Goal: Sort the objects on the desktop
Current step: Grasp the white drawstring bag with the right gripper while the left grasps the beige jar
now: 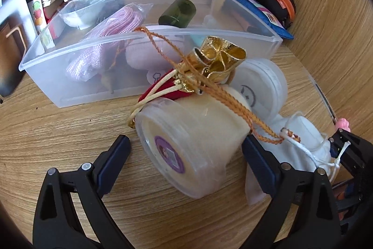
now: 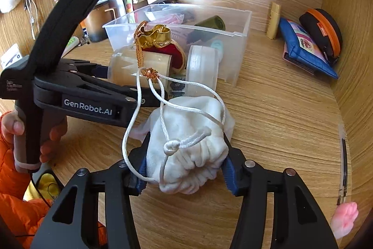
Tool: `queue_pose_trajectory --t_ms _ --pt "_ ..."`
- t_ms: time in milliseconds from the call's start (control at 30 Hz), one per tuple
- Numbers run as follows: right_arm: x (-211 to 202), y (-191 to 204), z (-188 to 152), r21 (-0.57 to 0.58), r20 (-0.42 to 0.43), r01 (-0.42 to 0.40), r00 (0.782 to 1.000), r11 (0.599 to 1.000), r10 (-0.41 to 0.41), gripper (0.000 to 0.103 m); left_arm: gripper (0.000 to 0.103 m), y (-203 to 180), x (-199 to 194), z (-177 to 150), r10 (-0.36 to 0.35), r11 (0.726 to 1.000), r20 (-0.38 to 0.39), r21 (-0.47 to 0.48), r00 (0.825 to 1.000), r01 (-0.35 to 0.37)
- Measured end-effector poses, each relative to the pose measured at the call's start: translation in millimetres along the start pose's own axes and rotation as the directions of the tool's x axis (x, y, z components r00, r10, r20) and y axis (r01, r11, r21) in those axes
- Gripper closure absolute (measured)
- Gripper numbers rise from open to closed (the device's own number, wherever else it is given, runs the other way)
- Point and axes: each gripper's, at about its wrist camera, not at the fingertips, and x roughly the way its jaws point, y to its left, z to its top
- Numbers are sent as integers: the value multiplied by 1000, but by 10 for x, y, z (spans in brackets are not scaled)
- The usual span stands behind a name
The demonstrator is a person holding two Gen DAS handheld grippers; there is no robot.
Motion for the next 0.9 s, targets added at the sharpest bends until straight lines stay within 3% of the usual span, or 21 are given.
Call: queue_pose_trajectory --t_ms 333,500,667,900 --pt "17 -30 19 10 9 -15 1000 1000 15 54 5 -60 86 66 33 999 22 2 999 -34" --pt "13 -15 22 6 19 -12 1000 1000 12 55 6 -61 -38 33 51 998 92 20 994 -53" --pt "12 -6 27 9 18 -11 1000 1000 11 56 25 -5 -120 -7 47 999 124 11 991 -48" --pt "-70 -27 70 29 36 -25 999 999 24 60 31 87 -192 -49 62 998 145 -1 987 -63"
